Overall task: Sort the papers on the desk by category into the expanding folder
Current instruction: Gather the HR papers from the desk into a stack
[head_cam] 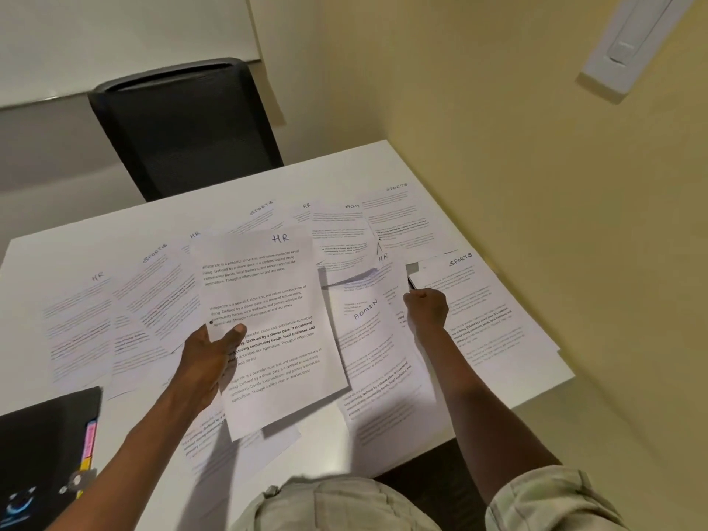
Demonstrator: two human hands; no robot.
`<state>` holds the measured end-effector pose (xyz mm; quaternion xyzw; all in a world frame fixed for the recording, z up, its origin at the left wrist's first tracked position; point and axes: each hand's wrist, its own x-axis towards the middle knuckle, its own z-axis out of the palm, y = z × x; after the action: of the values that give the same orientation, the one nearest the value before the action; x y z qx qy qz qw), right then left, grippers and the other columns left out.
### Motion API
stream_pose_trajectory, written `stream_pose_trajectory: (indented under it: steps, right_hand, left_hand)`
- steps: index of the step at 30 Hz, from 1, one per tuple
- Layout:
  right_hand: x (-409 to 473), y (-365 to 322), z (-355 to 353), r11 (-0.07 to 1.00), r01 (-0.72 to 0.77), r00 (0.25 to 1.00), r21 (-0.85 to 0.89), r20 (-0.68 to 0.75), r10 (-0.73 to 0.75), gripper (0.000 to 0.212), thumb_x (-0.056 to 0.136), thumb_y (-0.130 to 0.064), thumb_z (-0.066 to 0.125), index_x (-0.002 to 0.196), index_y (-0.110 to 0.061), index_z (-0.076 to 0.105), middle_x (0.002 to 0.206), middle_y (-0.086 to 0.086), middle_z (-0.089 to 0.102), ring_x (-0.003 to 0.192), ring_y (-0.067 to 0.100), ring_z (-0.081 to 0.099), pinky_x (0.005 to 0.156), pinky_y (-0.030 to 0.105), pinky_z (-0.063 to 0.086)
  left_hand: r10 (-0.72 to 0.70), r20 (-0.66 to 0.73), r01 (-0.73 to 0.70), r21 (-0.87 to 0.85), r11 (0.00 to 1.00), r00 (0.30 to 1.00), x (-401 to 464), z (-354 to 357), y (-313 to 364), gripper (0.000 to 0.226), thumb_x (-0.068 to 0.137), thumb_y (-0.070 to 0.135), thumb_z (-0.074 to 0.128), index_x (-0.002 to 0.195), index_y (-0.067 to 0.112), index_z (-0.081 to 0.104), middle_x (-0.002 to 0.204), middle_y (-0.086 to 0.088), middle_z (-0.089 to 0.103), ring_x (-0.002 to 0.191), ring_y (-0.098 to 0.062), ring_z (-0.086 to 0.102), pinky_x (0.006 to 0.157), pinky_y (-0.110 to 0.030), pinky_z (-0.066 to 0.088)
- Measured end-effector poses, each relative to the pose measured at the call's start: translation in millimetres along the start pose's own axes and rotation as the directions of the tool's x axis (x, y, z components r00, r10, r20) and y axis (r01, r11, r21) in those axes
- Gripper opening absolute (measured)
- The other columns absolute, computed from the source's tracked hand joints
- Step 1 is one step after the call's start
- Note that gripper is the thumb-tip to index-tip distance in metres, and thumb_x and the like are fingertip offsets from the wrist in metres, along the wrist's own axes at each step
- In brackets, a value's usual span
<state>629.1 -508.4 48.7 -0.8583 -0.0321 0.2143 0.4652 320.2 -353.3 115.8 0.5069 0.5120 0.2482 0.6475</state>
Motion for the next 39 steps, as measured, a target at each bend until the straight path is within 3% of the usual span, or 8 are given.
stream_pose_trajectory:
  steps: [4, 9, 17, 22, 26, 33, 36, 39]
  right_hand:
    - [-2, -15, -9, 0.999, 0.049, 0.999, 0.017, -0.021, -0.049, 0.013, 0.081, -0.014, 0.062, 0.086, -0.012, 0.074, 0.087, 0.002, 0.071, 0.082, 0.021, 0.063, 0.070, 0.026, 0.047]
    - [-14, -31, -10, 0.988, 0.153, 0.988, -0.003, -0.032, -0.153, 0.016, 0.090, -0.012, 0.058, 0.099, -0.005, 0.069, 0.091, 0.003, 0.067, 0.075, 0.013, 0.058, 0.060, 0.021, 0.041]
    - [-26, -53, -24, 0.978, 0.210, 0.952, -0.015, -0.222, -0.208, 0.017, 0.098, -0.008, 0.046, 0.108, 0.001, 0.057, 0.105, 0.020, 0.066, 0.098, 0.035, 0.062, 0.077, 0.031, 0.044]
    - [-39, -94, -52, 0.898, 0.349, 0.853, -0.266, -0.306, -0.422, 0.011, 0.102, -0.016, 0.041, 0.105, -0.010, 0.050, 0.088, 0.010, 0.064, 0.079, 0.032, 0.061, 0.067, 0.033, 0.044]
    - [-60, -130, -68, 0.706, 0.578, 0.717, -0.410, -0.157, -0.679, 0.009, 0.101, -0.016, 0.043, 0.105, -0.011, 0.049, 0.074, 0.005, 0.059, 0.065, 0.029, 0.055, 0.060, 0.038, 0.048]
    - [-106, -175, -76, 0.666, 0.745, 0.667, -0.016, 0.023, -0.745, 0.008, 0.098, -0.020, 0.054, 0.103, -0.017, 0.057, 0.065, -0.012, 0.054, 0.056, 0.000, 0.052, 0.055, 0.019, 0.038]
    - [-103, -179, -70, 0.772, 0.573, 0.770, 0.274, 0.142, -0.622, 0.005, 0.093, -0.023, 0.060, 0.098, -0.022, 0.061, 0.068, -0.012, 0.065, 0.055, -0.005, 0.055, 0.058, 0.019, 0.043]
    - [-95, -166, -45, 0.836, 0.317, 0.854, 0.447, 0.250, -0.457, 0.004, 0.082, -0.021, 0.067, 0.085, -0.023, 0.066, 0.081, -0.001, 0.071, 0.079, 0.019, 0.068, 0.081, 0.038, 0.053]
  left_hand:
    - [0.026, -0.034, -0.027, -0.015, 1.000, 0.999, 2, 4, 8, 0.029, 0.094, 0.008, 0.064, 0.122, 0.010, 0.061, 0.108, -0.006, 0.069, 0.098, -0.026, 0.067, 0.086, -0.036, 0.052]
    - [0.040, -0.030, -0.039, 0.015, 0.999, 0.999, 8, -1, 9, 0.039, 0.089, 0.019, 0.072, 0.126, 0.013, 0.063, 0.114, -0.005, 0.072, 0.107, -0.029, 0.067, 0.099, -0.051, 0.049]
    - [0.055, -0.018, -0.054, 0.056, 0.997, 0.998, 7, 0, 10, 0.035, 0.094, 0.011, 0.065, 0.128, 0.008, 0.060, 0.115, -0.006, 0.068, 0.102, -0.025, 0.065, 0.095, -0.042, 0.049]
    - [0.080, -0.020, -0.078, 0.051, 0.996, 0.997, 13, -8, 11, 0.039, 0.095, 0.010, 0.062, 0.134, 0.010, 0.057, 0.122, -0.005, 0.066, 0.109, -0.026, 0.063, 0.097, -0.043, 0.049]
    - [0.084, -0.041, -0.082, 0.044, 0.996, 0.996, 15, -7, 17, 0.037, 0.097, 0.008, 0.059, 0.134, 0.009, 0.056, 0.122, -0.006, 0.064, 0.107, -0.027, 0.063, 0.092, -0.039, 0.050]
    - [0.058, -0.063, -0.057, 0.018, 0.998, 0.996, 17, -6, 34, 0.030, 0.097, 0.006, 0.058, 0.127, 0.012, 0.061, 0.119, -0.005, 0.068, 0.103, -0.025, 0.066, 0.096, -0.042, 0.052]
    - [-0.006, -0.033, 0.005, -0.025, 1.000, 0.999, 22, -11, 35, 0.029, 0.096, 0.008, 0.060, 0.125, 0.014, 0.064, 0.117, -0.011, 0.070, 0.104, -0.039, 0.066, 0.102, -0.054, 0.046]
    - [-0.058, 0.088, 0.064, -0.070, 0.995, 0.994, 15, -9, 43, 0.028, 0.096, 0.009, 0.062, 0.123, 0.012, 0.065, 0.109, -0.009, 0.073, 0.097, -0.034, 0.063, 0.089, -0.043, 0.048]
